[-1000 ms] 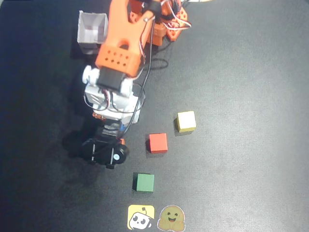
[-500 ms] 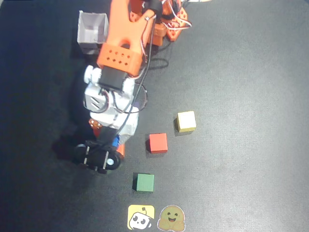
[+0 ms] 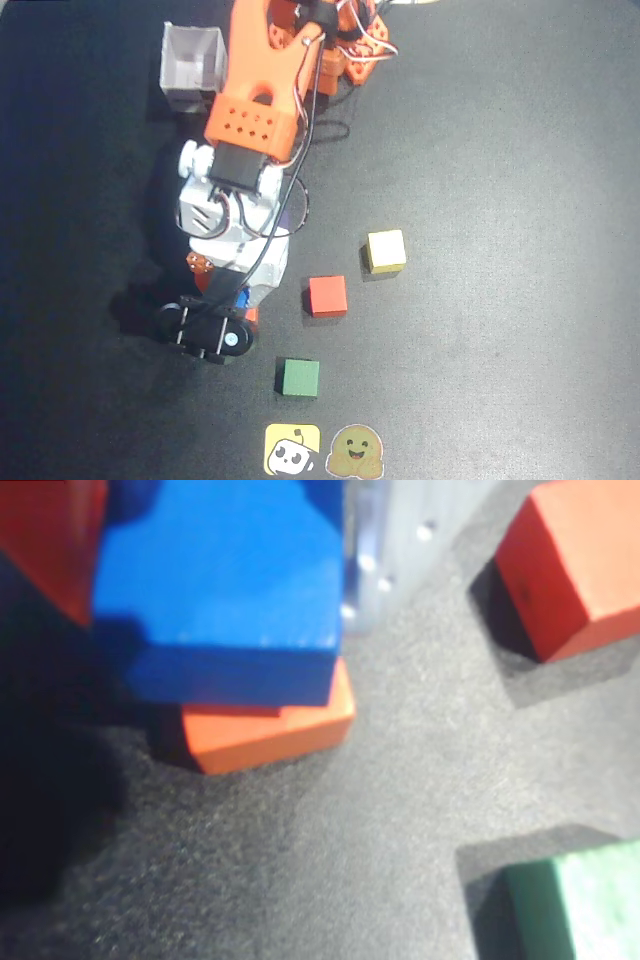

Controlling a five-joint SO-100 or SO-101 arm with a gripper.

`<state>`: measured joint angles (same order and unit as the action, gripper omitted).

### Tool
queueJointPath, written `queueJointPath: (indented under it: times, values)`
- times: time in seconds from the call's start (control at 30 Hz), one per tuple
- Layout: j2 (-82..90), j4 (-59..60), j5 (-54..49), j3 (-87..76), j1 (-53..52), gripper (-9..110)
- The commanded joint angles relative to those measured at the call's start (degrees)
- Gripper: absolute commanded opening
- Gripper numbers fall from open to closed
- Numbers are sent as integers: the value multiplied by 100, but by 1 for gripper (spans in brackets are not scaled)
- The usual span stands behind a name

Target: Put the blue cube on top of the orange cube.

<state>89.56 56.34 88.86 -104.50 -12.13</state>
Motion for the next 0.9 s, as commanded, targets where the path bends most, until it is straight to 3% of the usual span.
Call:
queueJointPath:
  times: [0.0,0.87]
  values:
    - [9,-123,53,-26,18,6]
    - [-70,-510,35,-439,0,14]
